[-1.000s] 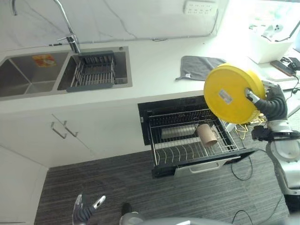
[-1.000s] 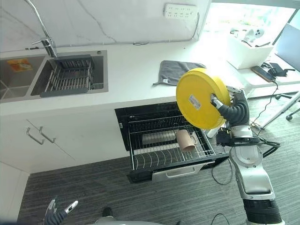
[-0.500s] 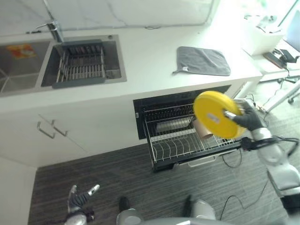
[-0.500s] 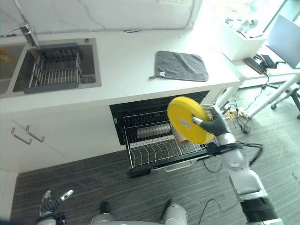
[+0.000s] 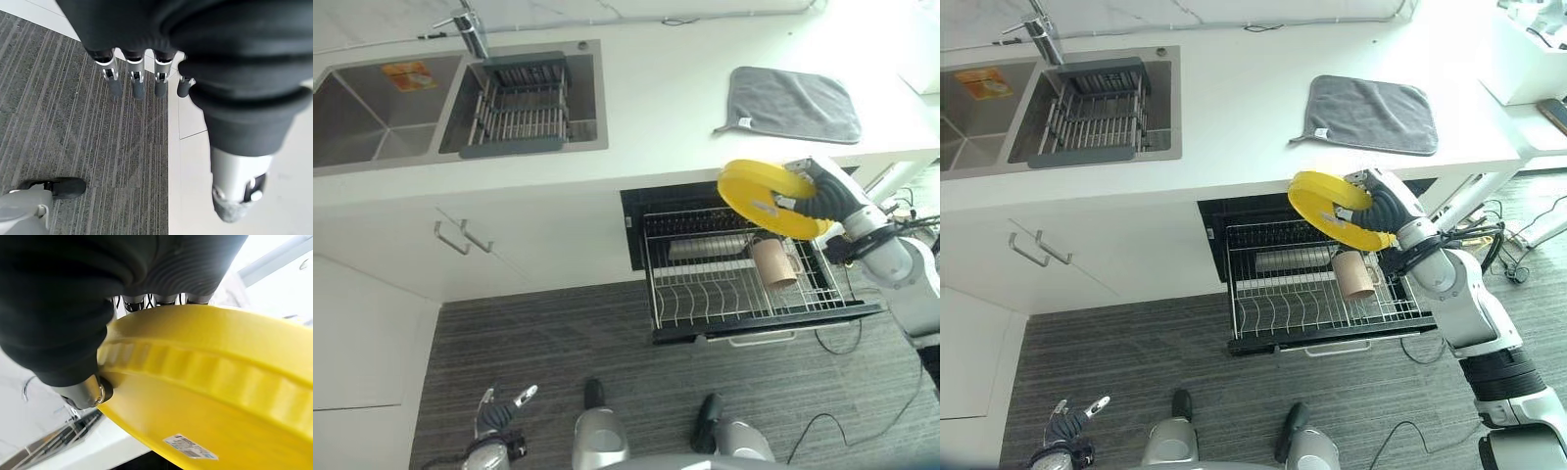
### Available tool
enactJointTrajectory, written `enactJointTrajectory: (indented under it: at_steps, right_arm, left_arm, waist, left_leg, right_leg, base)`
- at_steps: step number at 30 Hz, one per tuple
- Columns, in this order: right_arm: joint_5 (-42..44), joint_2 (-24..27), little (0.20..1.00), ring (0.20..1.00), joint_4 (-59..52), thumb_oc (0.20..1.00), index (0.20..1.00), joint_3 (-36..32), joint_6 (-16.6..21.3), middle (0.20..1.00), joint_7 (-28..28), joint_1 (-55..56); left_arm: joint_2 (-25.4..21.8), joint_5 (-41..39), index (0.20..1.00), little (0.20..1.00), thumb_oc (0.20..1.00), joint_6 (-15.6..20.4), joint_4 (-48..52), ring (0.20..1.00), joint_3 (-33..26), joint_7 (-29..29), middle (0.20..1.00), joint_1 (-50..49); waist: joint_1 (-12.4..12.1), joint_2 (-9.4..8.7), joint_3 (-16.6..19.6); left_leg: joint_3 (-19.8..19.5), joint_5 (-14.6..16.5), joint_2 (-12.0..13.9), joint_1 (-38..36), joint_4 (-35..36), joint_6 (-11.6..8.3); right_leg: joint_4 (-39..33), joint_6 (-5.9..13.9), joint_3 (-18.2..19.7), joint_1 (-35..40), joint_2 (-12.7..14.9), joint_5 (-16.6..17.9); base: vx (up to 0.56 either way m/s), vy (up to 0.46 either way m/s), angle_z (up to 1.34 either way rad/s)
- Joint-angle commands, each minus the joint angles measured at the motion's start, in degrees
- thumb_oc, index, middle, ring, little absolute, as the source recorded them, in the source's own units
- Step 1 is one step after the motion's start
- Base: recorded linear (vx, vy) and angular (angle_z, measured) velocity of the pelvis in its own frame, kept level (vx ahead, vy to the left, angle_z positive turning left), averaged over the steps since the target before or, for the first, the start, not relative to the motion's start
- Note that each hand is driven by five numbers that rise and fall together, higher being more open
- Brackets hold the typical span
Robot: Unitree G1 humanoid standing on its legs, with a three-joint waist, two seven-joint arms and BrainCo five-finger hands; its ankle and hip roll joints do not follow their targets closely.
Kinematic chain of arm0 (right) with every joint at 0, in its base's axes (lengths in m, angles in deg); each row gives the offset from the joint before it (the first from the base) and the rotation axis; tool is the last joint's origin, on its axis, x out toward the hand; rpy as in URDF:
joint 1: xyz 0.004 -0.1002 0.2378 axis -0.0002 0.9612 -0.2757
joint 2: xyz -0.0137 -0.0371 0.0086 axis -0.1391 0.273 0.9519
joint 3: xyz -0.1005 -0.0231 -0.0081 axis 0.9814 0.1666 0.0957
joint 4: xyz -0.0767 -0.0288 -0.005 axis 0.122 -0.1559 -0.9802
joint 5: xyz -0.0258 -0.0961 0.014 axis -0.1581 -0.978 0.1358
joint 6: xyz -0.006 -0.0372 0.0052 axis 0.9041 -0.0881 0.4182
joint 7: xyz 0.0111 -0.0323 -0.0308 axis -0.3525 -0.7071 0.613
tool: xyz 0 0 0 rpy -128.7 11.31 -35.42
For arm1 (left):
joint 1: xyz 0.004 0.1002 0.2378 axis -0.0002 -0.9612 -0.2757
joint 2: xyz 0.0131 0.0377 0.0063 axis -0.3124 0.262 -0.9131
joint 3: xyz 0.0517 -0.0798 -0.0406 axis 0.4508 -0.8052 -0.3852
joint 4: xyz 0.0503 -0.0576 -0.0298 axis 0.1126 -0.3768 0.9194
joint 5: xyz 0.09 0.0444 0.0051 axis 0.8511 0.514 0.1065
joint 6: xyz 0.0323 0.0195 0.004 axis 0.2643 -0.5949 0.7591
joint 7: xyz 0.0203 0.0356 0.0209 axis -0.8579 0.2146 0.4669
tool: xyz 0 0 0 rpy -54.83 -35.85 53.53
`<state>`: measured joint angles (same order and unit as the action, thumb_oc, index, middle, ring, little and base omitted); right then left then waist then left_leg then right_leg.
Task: Place the dishes in the dishwasher.
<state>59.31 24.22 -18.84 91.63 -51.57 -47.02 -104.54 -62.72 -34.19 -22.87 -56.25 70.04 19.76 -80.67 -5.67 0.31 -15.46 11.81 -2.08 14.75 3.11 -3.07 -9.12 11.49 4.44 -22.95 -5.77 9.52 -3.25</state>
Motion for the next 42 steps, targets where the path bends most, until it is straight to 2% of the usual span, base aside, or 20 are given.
enactJointTrajectory:
  at_steps: [1, 8, 12, 15, 16, 24, 29, 32, 33, 34, 35, 37, 42]
  right_arm:
    - [-1.7, 1.0, 0.2, 0.2, -0.3, 0.2, 0.2, -0.3, 2.0, 0.2, 3.3, -6.0]
    - [-4.2, 1.3, 0.2, 0.2, 3.7, 0.2, 0.2, 4.0, 1.7, 0.2, 6.8, -10.0]
    - [-5.4, 1.4, 0.2, 0.2, 8.0, 0.2, 0.2, 6.6, 1.6, 0.2, 9.5, -15.0]
    - [-5.8, 2.4, 0.2, 0.2, 8.5, 0.2, 0.2, 8.2, 1.1, 0.2, 10.0, -17.1]
    - [-6.0, 3.5, 0.2, 0.2, 8.7, 0.2, 0.2, 9.1, 0.8, 0.2, 10.1, -18.5]
    - [-8.1, 5.8, 0.2, 0.2, 10.4, 0.2, 0.2, 12.2, 0.9, 0.2, 10.5, -21.2]
    - [-10.5, 6.3, 0.2, 0.2, 13.0, 0.2, 0.2, 14.6, 0.4, 0.2, 11.3, -23.1]
    - [-11.8, 5.8, 0.2, 0.2, 16.1, 0.2, 0.2, 16.0, -0.1, 0.2, 13.3, -24.5]
    - [-13.7, 5.2, 0.2, 0.2, 18.4, 0.2, 0.2, 16.9, 0.1, 0.2, 15.1, -25.5]
    - [-15.9, 4.8, 0.2, 0.2, 22.4, 0.2, 0.2, 19.2, 0.2, 0.2, 19.4, -28.1]
    - [-16.2, 4.7, 0.2, 0.2, 22.9, 0.2, 0.2, 19.5, 0.1, 0.2, 20.0, -28.5]
    - [-17.8, 4.1, 0.2, 0.2, 27.7, 0.2, 0.2, 21.4, -0.6, 0.2, 24.9, -31.3]
    - [-19.1, 3.0, 0.2, 0.2, 35.8, 0.2, 0.2, 25.5, -3.3, 0.2, 27.9, -36.0]
  left_arm:
    - [-4.9, -0.2, 1.0, 1.0, 1.0, 0.6, 1.4, 1.0, 1.7, -0.1, 1.0, 0.9]
    - [-6.8, -1.1, 1.0, 1.0, 1.0, 0.7, 1.4, 1.0, 2.3, 0.4, 1.0, 2.9]
    - [-7.8, -5.7, 1.0, 1.0, 1.0, 1.4, 2.1, 1.0, 3.4, 0.9, 1.0, 5.6]
    - [-7.7, -7.2, 1.0, 1.0, 1.0, 1.4, 2.9, 1.0, 3.3, 1.3, 1.0, 6.3]
    - [-7.4, -7.6, 1.0, 1.0, 1.0, 1.1, 3.6, 1.0, 3.6, 1.2, 1.0, 6.5]
    - [-6.4, -9.7, 1.0, 1.0, 1.0, 1.7, 5.5, 1.0, 4.8, 0.4, 1.0, 6.0]
    - [-6.7, -10.5, 1.0, 1.0, 1.0, 1.3, 6.4, 1.0, 5.6, 0.2, 1.0, 6.1]
    - [-6.8, -10.1, 1.0, 1.0, 1.0, 1.1, 6.7, 1.0, 6.1, -0.1, 1.0, 5.9]
    - [-6.7, -9.8, 1.0, 1.0, 1.0, 1.2, 6.3, 1.0, 6.4, -0.1, 1.0, 5.8]
    - [-6.7, -9.7, 1.0, 1.0, 1.0, 1.7, 6.0, 1.0, 7.2, -0.1, 1.0, 5.6]
    - [-6.7, -9.6, 1.0, 1.0, 1.0, 1.7, 6.0, 1.0, 7.3, -0.1, 1.0, 5.6]
    - [-6.7, -9.7, 1.0, 1.0, 1.0, 2.6, 6.0, 1.0, 8.6, 0.5, 1.0, 5.8]
    - [-7.6, -9.9, 1.0, 1.0, 1.0, 3.3, 6.1, 1.0, 10.1, 3.1, 1.0, 6.5]
  waist:
    - [-0.9, -1.34, 1.1]
    - [-1.7, -1.43, -1.5]
    - [-1.5, -0.36, -4.8]
    - [-1.2, 0.14, -5.9]
    - [-1.0, 0.75, -6.5]
    - [-0.3, 1.69, -7.3]
    - [-0.5, 1.86, -7.3]
    - [-0.9, 2.0, -7.3]
    - [-1.2, 2.08, -7.3]
    - [-1.9, 2.29, -7.2]
    - [-1.9, 2.3, -7.2]
    - [-2.6, 2.61, -7.3]
    - [-3.8, 3.2, -7.4]
  left_leg:
    - [-1.9, -0.1, 0.6, 3.1, -4.0, -0.3]
    - [-2.5, 0.6, 1.5, 7.9, -8.5, -0.6]
    - [-3.4, 1.7, 1.7, 13.2, -12.7, -0.28]
    - [-3.8, 2.9, 1.8, 15.6, -15.6, -0.06]
    - [-4.4, 4.1, 1.5, 17.6, -18.5, 0.24]
    - [-5.3, 8.6, 1.1, 20.2, -24.9, 0.93]
    - [-6.1, 9.9, 1.0, 21.0, -26.7, 1.19]
    - [-6.6, 10.2, 0.9, 21.3, -27.2, 1.24]
    - [-6.8, 10.2, 0.8, 21.3, -27.3, 1.2]
    - [-6.9, 10.2, 0.8, 21.1, -27.2, 1.08]
    - [-6.9, 10.2, 0.8, 21.1, -27.2, 1.09]
    - [-7.0, 9.7, 1.2, 21.1, -26.6, 0.83]
    - [-7.2, 9.5, 0.8, 21.8, -26.4, 1.0]
  right_leg:
    - [-1.1, 4.51, 1.2, 4.7, 3.9, -2.8]
    - [2.0, 3.73, 0.6, 1.9, 4.5, -4.6]
    - [7.8, 3.26, 1.6, -4.4, 6.1, -5.9]
    - [12.0, 2.98, 2.5, -8.2, 7.2, -6.9]
    - [16.3, 2.63, 3.7, -11.2, 8.2, -8.3]
    - [24.9, 2.82, 6.0, -16.4, 11.5, -11.2]
    - [28.7, 3.18, 7.0, -18.5, 13.2, -12.4]
    - [29.7, 3.28, 7.1, -19.1, 13.8, -12.7]
    - [30.0, 3.35, 7.0, -19.3, 14.0, -12.7]
    - [29.9, 3.4, 6.7, -19.1, 14.3, -12.7]
    - [29.8, 3.46, 6.6, -19.1, 14.4, -12.6]
    - [29.7, 3.78, 6.5, -19.5, 15.1, -12.1]
    - [30.5, 4.03, 6.4, -20.5, 15.6, -12.2]
  base:
    - [-0.02, -0.007, 0.09]
    - [-0.08, -0.048, 0.03]
    - [-0.2, -0.004, 0.01]
    - [-0.11, 0.039, -0.06]
    - [-0.1, 0.066, -0.05]
    - [-0.01, 0.055, -0.02]
    - [0.02, 0.021, 0.02]
    - [0.01, 0.007, 0.07]
    - [0.01, 0.012, 0.12]
    - [0.02, 0.011, 0.09]
    - [0.01, 0.021, 0.06]
    - [0.0, 0.016, 0.01]
    - [0.0, 0.042, 0.05]
